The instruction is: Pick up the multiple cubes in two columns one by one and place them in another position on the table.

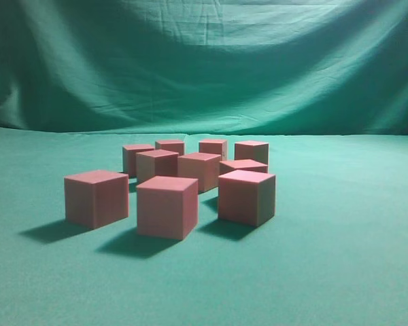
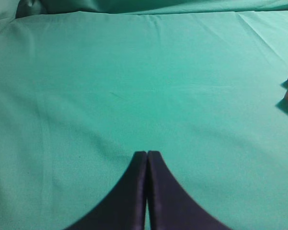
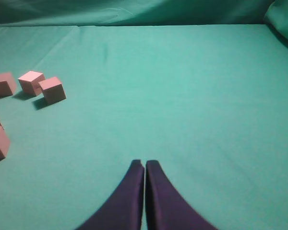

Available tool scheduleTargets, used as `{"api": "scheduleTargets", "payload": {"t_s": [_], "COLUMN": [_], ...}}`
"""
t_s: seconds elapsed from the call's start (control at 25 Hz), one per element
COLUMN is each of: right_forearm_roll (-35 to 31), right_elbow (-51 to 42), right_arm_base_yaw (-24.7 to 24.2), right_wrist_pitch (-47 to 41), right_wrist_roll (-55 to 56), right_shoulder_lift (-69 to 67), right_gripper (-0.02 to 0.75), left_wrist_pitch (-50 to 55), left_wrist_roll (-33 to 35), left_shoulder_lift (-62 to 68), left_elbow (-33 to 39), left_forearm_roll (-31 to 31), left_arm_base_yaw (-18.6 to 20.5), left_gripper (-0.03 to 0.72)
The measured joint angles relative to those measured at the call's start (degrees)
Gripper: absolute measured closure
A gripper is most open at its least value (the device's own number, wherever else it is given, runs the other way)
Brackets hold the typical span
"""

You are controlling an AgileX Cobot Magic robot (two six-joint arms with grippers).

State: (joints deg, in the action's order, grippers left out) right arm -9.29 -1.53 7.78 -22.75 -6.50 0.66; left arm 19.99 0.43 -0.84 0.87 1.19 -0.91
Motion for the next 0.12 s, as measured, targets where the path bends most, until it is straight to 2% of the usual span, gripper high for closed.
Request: {"api": "scheduleTargets", "payload": {"t_s": [0.12], "right_forearm_roll": [0.0], "right_elbow": [0.0], "right_arm_base_yaw": [0.0], "right_wrist_pitch": [-0.1], "right_wrist_roll": [0.0], "right_shoulder_lift": [0.0], "right_gripper": [0.738], "left_wrist_pitch": [0.0], "left_wrist_roll": [0.0], "left_shoulder_lift": [0.0], "left_elbow": [0.0], "left_forearm_roll": [0.0], "left_arm_base_yaw": [0.0], "left_gripper": [0.688]}}
